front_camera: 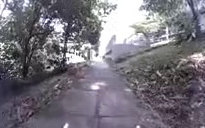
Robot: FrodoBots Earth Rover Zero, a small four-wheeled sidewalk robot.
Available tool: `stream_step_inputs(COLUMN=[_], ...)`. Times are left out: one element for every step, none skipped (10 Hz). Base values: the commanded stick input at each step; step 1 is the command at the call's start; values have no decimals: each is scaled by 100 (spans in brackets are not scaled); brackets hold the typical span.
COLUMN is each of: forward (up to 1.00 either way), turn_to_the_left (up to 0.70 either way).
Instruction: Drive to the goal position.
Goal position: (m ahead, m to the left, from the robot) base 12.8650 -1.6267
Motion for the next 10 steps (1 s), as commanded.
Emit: stream_step_inputs(forward=[70,70,70,70,70,70,70,70,70,70], turn_to_the_left=[0,0,0,0,0,0,0,0,0,0])
